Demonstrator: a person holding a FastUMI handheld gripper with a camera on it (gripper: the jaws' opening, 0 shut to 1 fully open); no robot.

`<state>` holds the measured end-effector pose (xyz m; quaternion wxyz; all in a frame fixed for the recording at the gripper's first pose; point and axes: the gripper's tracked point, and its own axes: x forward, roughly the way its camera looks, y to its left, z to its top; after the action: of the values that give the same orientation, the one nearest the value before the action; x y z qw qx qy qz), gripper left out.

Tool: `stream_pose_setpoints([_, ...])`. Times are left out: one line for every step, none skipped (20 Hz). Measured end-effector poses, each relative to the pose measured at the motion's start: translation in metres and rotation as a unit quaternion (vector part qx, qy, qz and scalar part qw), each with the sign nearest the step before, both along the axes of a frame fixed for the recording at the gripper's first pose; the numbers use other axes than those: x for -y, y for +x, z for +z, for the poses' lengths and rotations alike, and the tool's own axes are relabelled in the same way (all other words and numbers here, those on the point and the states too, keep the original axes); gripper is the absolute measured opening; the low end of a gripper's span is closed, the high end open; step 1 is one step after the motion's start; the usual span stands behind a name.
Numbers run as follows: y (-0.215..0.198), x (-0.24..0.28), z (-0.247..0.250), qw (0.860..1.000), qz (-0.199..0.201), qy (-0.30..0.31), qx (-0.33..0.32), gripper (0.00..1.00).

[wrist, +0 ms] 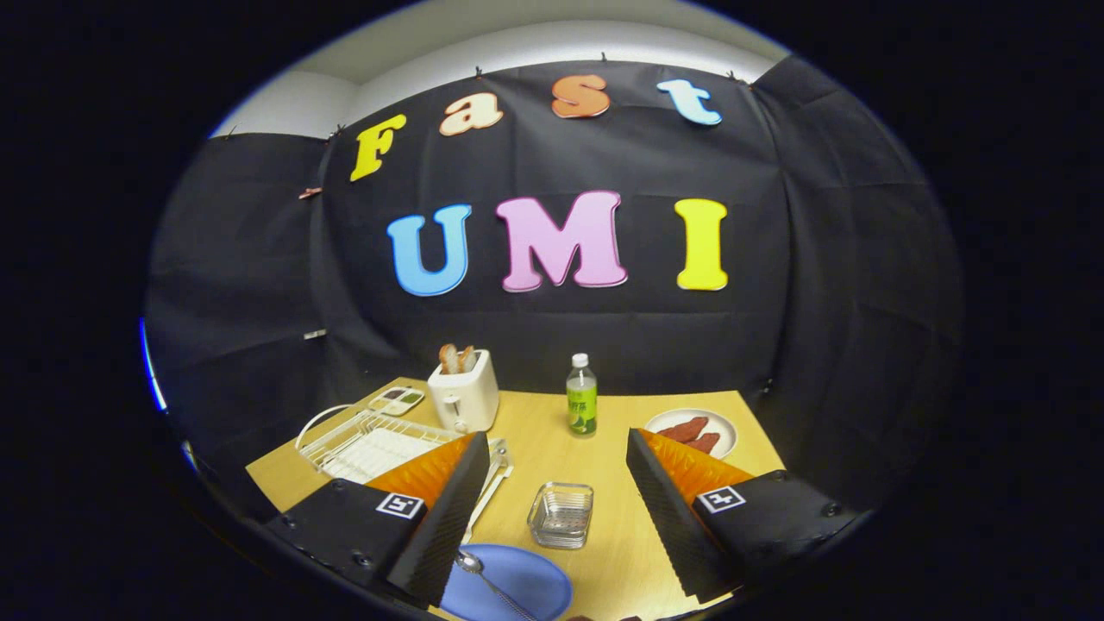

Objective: Take the plate from the dish rack, then take the spoon from the basket and place it into the plate.

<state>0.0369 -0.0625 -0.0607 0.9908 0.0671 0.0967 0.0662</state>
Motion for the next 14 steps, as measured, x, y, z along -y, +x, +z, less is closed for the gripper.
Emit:
stream_pose_setpoints([-0.004, 0.007, 0.008, 1.0, -0.023, -0.007, 0.011, 0.98])
stream_pose_setpoints([-0.01, 0.014, 0.014, 0.999, -0.046, -0.017, 0.021, 0.98])
stream_pose_setpoints([-0.016, 0.019, 0.018, 0.997, -0.066, -0.028, 0.029, 0.98])
stream_pose_setpoints([-0.023, 0.023, 0.023, 0.995, -0.082, -0.038, 0.038, 0.99])
stream_pose_setpoints([-0.029, 0.027, 0.027, 0.993, -0.098, -0.049, 0.044, 0.98])
stream_pose_setpoints([-0.034, 0.03, 0.027, 0.991, -0.113, -0.058, 0.044, 0.99])
stream_pose_setpoints([-0.039, 0.031, 0.026, 0.99, -0.123, -0.061, 0.042, 0.99])
stream_pose_setpoints([-0.043, 0.03, 0.027, 0.989, -0.131, -0.059, 0.042, 0.99])
stream_pose_setpoints([-0.046, 0.029, 0.029, 0.988, -0.139, -0.056, 0.041, 0.99])
stream_pose_setpoints([-0.048, 0.03, 0.028, 0.987, -0.149, -0.053, 0.039, 0.98])
stream_pose_setpoints([-0.05, 0.03, 0.028, 0.985, -0.159, -0.049, 0.035, 0.98])
stream_pose_setpoints([-0.053, 0.028, 0.028, 0.985, -0.164, -0.047, 0.032, 0.98])
stream_pose_setpoints([-0.056, 0.027, 0.029, 0.984, -0.167, -0.047, 0.032, 0.98])
stream_pose_setpoints([-0.059, 0.027, 0.031, 0.984, -0.17, -0.051, 0.035, 0.98])
